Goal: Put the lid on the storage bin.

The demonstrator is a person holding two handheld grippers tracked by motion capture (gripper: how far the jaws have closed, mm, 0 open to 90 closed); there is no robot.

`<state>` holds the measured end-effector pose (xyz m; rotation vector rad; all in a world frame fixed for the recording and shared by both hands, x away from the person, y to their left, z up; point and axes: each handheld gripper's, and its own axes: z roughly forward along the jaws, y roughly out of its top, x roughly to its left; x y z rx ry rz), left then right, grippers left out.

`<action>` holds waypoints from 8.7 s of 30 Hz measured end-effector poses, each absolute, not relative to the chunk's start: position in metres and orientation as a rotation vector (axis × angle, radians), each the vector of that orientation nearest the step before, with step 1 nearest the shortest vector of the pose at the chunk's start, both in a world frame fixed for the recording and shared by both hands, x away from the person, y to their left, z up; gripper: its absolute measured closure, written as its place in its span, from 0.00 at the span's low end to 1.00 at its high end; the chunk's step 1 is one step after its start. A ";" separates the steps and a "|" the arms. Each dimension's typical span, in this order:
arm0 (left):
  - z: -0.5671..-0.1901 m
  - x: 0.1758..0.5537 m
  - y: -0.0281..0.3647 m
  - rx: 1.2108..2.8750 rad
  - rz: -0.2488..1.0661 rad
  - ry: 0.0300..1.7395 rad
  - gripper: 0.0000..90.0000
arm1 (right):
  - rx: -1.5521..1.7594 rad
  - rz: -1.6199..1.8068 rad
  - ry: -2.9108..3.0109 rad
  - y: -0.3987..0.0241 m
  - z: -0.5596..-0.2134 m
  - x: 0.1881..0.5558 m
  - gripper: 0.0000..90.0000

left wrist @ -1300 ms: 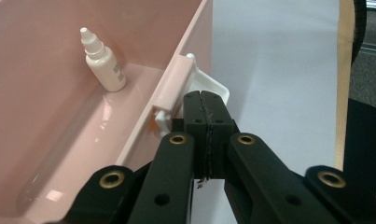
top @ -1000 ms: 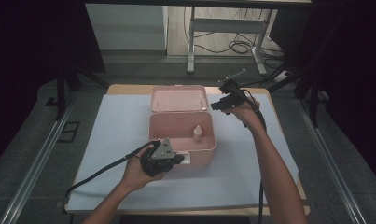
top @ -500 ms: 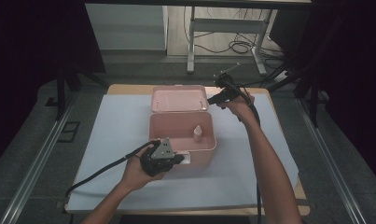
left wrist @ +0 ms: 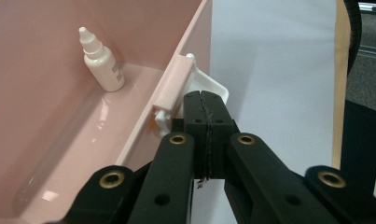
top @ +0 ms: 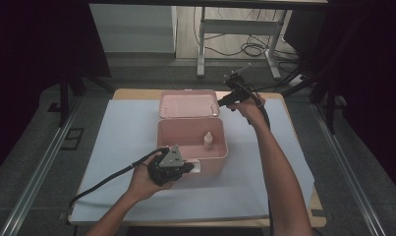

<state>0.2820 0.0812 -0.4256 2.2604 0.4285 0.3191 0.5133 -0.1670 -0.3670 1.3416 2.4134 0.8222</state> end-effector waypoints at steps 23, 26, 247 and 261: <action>-0.427 0.282 0.083 2.241 0.311 0.426 1.00 | 1.432 0.770 2.382 -0.149 -0.390 0.549 0.67; -0.427 0.283 0.083 2.240 0.309 0.426 1.00 | 1.434 0.775 2.378 -0.146 -0.391 0.552 0.68; -0.425 0.282 0.078 2.269 0.329 0.450 1.00 | 0.990 1.328 1.807 -0.174 -0.364 0.371 0.95; -0.425 0.282 0.077 2.268 0.322 0.457 1.00 | 0.978 1.340 1.857 -0.180 -0.368 0.360 0.94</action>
